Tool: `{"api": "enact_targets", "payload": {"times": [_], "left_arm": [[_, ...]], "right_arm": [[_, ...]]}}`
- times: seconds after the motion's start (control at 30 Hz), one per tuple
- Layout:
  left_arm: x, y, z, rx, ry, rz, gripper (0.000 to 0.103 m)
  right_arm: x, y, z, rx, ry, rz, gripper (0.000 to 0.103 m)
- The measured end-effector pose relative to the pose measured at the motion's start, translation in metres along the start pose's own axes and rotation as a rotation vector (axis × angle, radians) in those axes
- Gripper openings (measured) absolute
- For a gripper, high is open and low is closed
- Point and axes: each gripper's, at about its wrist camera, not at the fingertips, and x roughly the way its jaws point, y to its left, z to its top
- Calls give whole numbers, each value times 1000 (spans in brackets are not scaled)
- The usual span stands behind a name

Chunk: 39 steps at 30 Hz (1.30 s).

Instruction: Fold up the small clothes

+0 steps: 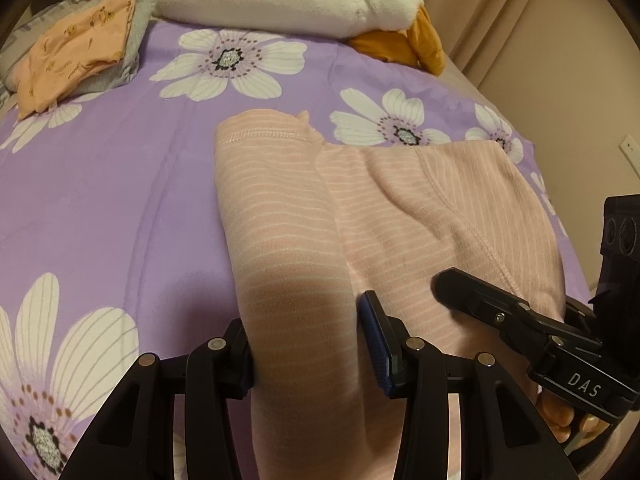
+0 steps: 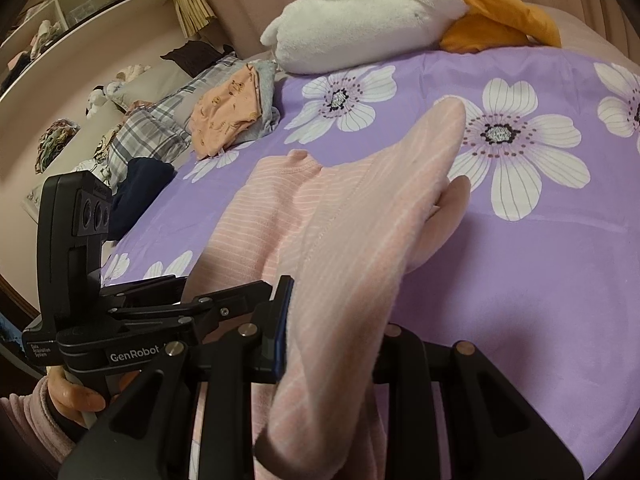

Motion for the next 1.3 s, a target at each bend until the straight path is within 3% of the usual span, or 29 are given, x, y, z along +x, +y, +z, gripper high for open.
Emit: {"api": "enact_targets", "payload": {"times": [0.47, 1.13, 1.3], "left_arm": [[13, 8, -1, -13, 27, 1, 44], [13, 9, -1, -2, 22, 8, 45], [10, 12, -5, -6, 18, 9, 45]], "right_arm": [[21, -19, -2, 83, 58, 20, 29], [18, -62, -20, 368, 68, 130, 35], [14, -65, -21, 381, 66, 126, 35]]}}
